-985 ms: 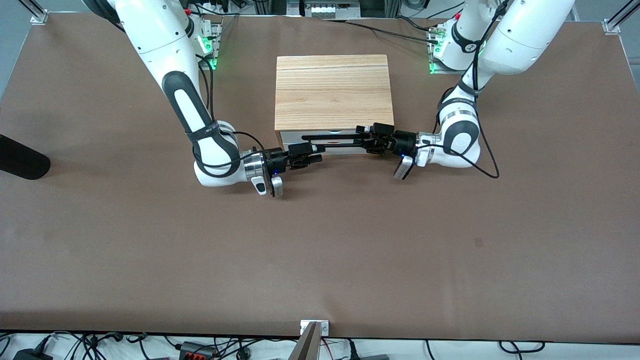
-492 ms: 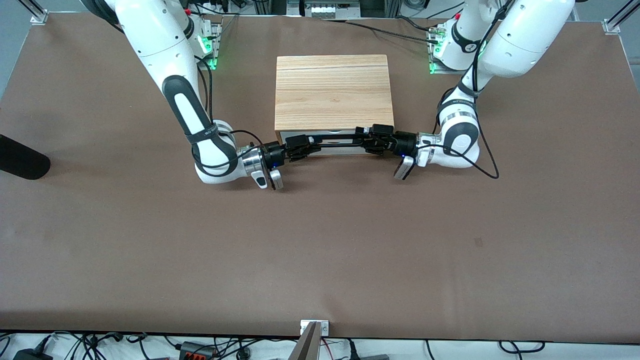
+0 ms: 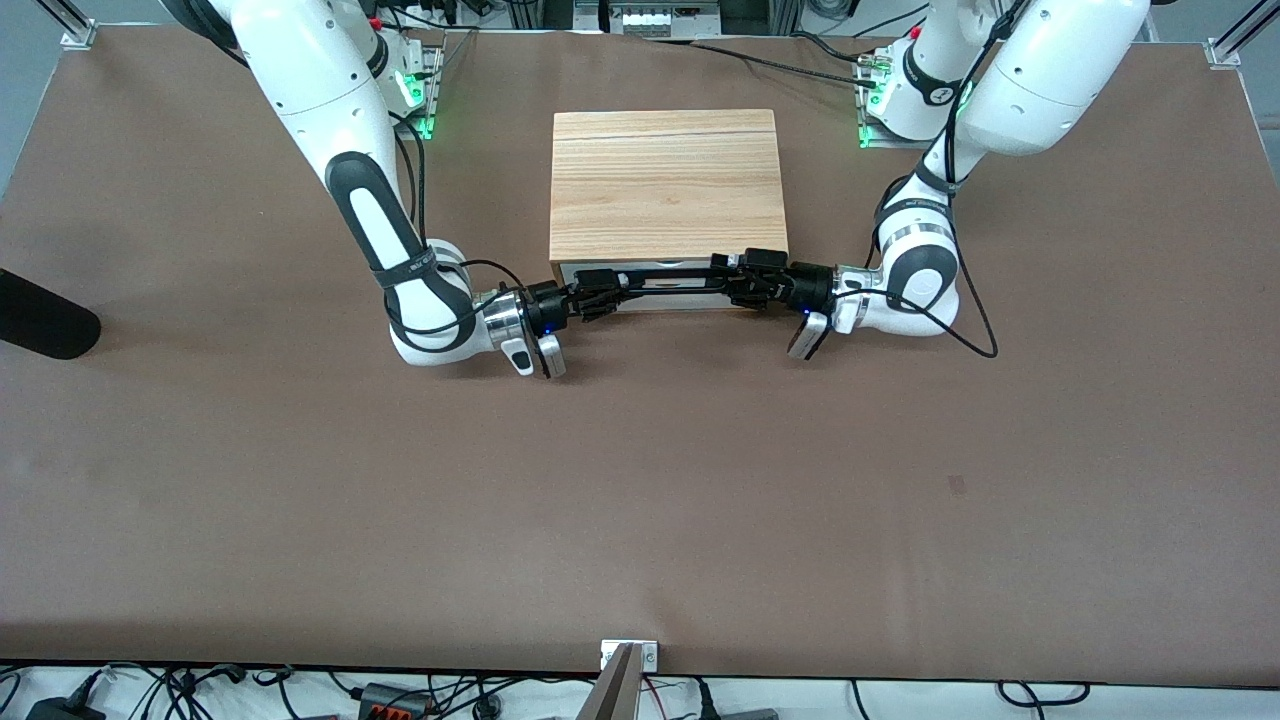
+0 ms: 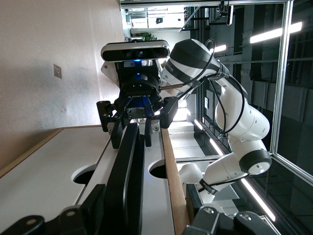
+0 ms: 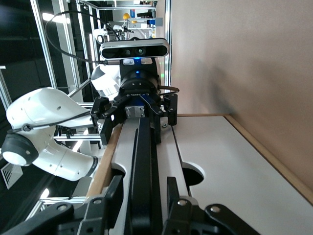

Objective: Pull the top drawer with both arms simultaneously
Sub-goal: 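Close the right gripper and the left gripper on the handle ends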

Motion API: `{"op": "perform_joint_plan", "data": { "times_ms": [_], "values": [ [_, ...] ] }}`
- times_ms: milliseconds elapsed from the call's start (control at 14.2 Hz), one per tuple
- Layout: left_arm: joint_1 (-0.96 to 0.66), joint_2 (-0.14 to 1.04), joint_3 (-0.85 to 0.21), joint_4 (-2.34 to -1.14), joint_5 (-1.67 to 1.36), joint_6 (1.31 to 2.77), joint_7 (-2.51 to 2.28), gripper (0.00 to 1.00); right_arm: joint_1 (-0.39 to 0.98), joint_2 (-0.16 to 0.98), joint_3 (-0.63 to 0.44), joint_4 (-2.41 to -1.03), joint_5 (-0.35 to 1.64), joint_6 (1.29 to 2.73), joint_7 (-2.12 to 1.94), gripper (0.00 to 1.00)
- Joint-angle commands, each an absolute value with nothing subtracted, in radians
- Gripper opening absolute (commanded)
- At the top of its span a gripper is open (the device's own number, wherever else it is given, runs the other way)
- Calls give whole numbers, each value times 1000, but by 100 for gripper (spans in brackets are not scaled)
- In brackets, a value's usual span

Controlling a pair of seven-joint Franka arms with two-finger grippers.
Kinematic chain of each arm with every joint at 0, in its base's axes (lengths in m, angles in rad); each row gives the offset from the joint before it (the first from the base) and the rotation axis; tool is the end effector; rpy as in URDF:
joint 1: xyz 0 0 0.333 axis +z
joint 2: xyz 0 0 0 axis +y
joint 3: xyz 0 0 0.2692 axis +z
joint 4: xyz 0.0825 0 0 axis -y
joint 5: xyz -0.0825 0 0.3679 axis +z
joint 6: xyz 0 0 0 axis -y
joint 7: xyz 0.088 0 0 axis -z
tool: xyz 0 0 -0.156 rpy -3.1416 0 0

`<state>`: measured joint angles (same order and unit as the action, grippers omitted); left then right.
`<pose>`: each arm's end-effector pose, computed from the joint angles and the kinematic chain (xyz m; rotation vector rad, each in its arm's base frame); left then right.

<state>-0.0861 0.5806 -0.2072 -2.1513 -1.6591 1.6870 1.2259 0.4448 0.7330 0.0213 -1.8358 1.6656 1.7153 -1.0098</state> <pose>0.4351 -0.2887 0.1391 1.5221 -0.1466 -0.0580 0.4563 0.3871 0.1307 -1.6120 -0.2530 0.2264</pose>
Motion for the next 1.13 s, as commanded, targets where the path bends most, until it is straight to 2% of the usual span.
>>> {"op": "perform_joint_plan", "data": {
  "times_ms": [0, 141, 774, 915, 1055],
  "values": [
    [-34, 644, -198, -2102, -1677, 1710, 1226, 51, 440, 713, 21, -1871, 1687, 1707, -1066, 24],
    [-32, 655, -198, -2083, -1678, 1710, 1207, 52, 440, 713, 21, -1870, 1687, 1707, -1066, 6],
    [-38, 655, -207, -2097, -1675, 1704, 1204, 51, 439, 713, 23, -1855, 1690, 1720, -1066, 4],
    [-38, 655, -207, -2098, -1669, 1703, 1212, 45, 439, 713, 23, -1855, 1690, 1720, -1066, 4],
    [-46, 652, -210, -2111, -1667, 1703, 1212, 33, 439, 713, 23, -1855, 1690, 1720, -1066, 4]
  ]
}}
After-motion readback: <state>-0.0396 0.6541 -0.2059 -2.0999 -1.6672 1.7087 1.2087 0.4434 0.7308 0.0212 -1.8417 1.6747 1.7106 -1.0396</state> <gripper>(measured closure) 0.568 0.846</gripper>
